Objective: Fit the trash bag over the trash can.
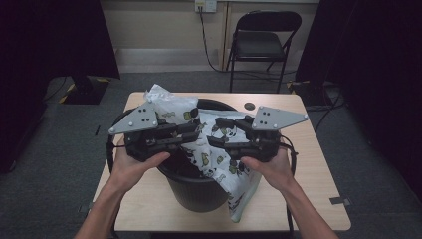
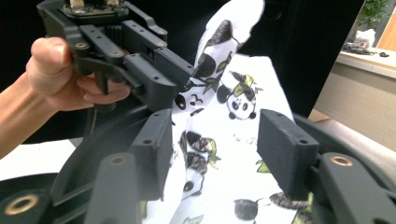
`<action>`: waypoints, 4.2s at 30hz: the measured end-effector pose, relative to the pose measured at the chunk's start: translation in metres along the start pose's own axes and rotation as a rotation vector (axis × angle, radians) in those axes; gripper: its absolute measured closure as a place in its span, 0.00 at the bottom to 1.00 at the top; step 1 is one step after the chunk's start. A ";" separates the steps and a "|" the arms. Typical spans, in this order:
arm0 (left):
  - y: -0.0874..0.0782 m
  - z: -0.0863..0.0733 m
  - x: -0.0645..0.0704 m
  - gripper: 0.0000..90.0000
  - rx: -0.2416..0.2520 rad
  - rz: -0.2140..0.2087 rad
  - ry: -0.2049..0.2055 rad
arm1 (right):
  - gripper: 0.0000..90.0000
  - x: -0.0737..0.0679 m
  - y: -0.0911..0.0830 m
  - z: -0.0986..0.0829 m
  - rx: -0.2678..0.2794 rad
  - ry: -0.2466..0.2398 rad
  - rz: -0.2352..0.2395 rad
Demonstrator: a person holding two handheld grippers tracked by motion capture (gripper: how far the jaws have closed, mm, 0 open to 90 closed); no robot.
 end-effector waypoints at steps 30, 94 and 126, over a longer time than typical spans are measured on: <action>-0.004 0.015 -0.011 0.57 0.095 0.069 -0.008 | 1.00 -0.020 0.015 -0.006 -0.179 -0.124 0.162; 0.005 -0.015 -0.012 0.53 -0.009 0.006 -0.062 | 1.00 0.044 -0.020 -0.026 -0.019 0.138 -0.220; 0.019 -0.007 0.001 0.98 -0.010 -0.040 -0.016 | 0.77 -0.019 0.028 0.032 0.058 0.073 0.039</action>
Point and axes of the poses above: each handheld gripper's, and its own axes: y roughly forward along the jaws, z roughly out of its top, x roughly to its right, the point moved 2 cm from there along y, roughly forward along the jaws, and after that the axes turned 7 degrees about -z, right-handed, at the moved point
